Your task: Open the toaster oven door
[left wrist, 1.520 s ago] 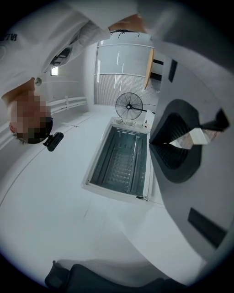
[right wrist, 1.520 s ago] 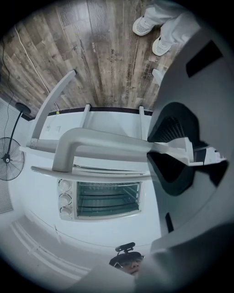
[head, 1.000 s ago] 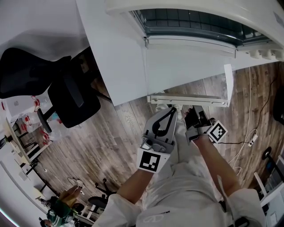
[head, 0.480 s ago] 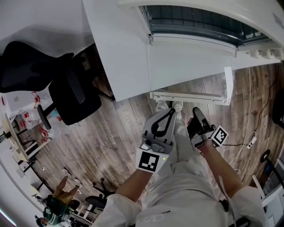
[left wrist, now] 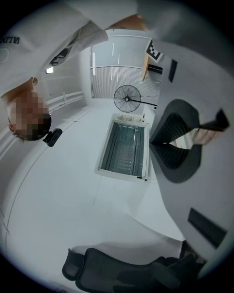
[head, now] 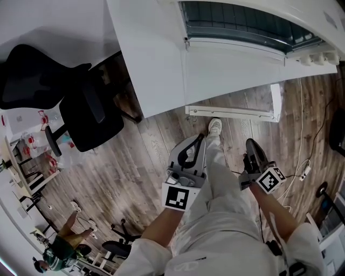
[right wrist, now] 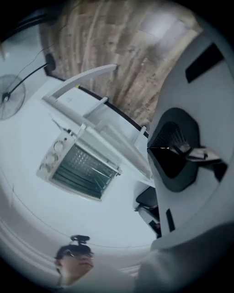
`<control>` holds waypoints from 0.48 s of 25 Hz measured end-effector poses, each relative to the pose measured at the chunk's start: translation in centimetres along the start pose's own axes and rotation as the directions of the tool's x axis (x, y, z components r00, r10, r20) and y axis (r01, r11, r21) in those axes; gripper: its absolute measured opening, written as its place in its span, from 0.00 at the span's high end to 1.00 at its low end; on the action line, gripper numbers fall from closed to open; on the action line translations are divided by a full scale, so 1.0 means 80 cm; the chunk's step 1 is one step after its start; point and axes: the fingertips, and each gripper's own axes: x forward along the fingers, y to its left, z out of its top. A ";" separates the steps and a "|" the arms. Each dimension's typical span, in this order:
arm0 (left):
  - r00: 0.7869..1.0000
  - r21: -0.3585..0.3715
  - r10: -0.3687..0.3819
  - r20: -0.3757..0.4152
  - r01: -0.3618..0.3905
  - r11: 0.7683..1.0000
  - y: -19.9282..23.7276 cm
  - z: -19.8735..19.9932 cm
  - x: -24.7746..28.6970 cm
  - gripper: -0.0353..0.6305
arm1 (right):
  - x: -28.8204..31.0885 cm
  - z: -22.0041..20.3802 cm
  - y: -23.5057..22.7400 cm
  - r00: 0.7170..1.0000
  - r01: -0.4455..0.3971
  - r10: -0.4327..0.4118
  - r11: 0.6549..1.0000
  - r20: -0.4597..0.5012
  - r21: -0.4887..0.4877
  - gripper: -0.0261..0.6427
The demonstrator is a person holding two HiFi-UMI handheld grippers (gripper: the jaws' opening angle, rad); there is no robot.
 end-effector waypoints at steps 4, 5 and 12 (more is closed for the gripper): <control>1.000 -0.006 -0.005 0.024 0.005 1.000 0.002 -0.001 -0.024 0.93 | -0.022 -0.003 0.018 0.996 0.066 -0.046 0.947 0.070 -0.316 0.94; 0.999 -0.007 -0.010 0.031 0.011 1.000 0.001 -0.001 -0.032 0.93 | -0.028 -0.006 0.023 0.995 0.077 -0.049 0.932 0.087 -0.355 0.94; 0.996 -0.008 -0.049 0.078 0.050 0.999 -0.006 0.007 -0.111 0.93 | -0.078 -0.041 0.095 0.983 0.090 0.002 0.865 0.183 -0.494 0.94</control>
